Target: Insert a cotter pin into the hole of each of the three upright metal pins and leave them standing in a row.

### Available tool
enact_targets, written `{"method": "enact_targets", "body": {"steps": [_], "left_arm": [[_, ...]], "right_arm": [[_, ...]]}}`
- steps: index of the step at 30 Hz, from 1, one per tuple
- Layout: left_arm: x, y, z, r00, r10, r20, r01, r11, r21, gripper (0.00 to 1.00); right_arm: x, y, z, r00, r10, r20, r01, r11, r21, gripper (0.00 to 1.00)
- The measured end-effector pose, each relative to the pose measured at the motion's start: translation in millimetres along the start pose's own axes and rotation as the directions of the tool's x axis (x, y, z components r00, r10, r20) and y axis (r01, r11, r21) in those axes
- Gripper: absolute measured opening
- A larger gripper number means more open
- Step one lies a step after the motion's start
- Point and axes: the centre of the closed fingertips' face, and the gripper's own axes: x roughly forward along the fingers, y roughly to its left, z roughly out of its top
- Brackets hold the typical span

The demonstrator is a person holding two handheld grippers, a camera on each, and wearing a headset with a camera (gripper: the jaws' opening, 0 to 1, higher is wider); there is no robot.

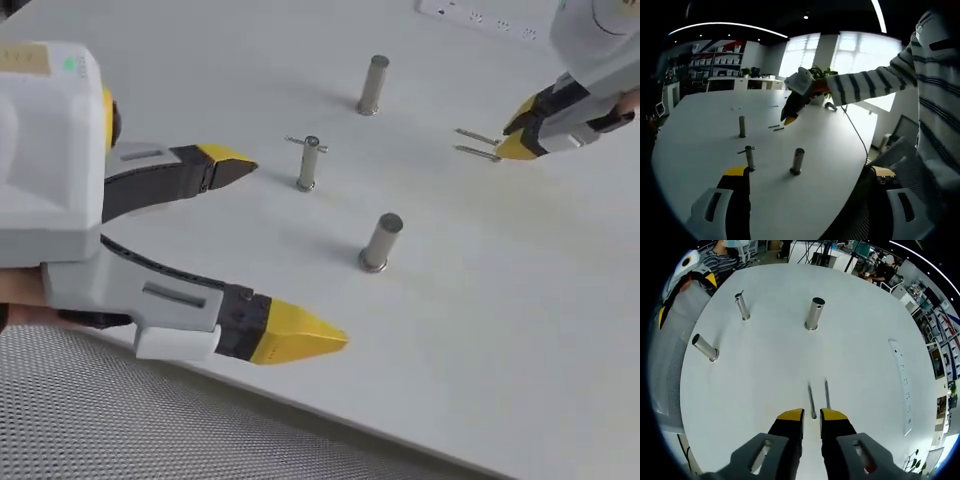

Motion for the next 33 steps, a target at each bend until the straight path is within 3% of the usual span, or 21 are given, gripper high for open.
{"method": "enact_targets", "body": {"steps": [3, 7, 11, 21, 29, 33], "left_arm": [[-0.5, 0.2, -1.0, 1.0000, 0.001, -0.005, -0.001, 1.000, -0.001, 0.99], [-1.1, 0.1, -1.7, 1.0000, 0.003, -0.007, -0.003, 1.000, -0.002, 0.99], [-1.2, -0.1, -4.3, 0.9997, 0.016, -0.019, -0.015, 0.999, 0.033, 0.99], [-0.7, -3.9, -1.7, 1.0000, 0.008, -0.006, -0.008, 0.999, 0.038, 0.96], [-2.6, -1.7, 9.1, 0.9983, 0.028, 0.051, -0.030, 0.999, 0.034, 0.95], [-3.2, 0.0, 10.4, 0.9981, 0.040, 0.046, -0.041, 0.999, 0.033, 0.95]], "right_arm": [[4.7, -2.4, -0.4, 0.9999, 0.009, -0.008, -0.009, 1.000, -0.009, 0.05], [12.6, -3.7, -5.3, 0.9989, 0.020, -0.043, -0.022, 0.999, -0.030, 0.09], [15.2, 4.4, -5.1, 0.9979, 0.025, -0.060, -0.028, 0.999, -0.038, 0.08], [17.3, 10.2, -9.9, 0.9959, 0.055, -0.071, -0.058, 0.998, -0.031, 0.00], [13.5, 18.5, -7.8, 0.9918, 0.077, -0.102, -0.087, 0.992, -0.095, 0.00], [11.2, 21.6, -7.3, 0.9901, 0.077, -0.117, -0.099, 0.977, -0.190, 0.00]]}}
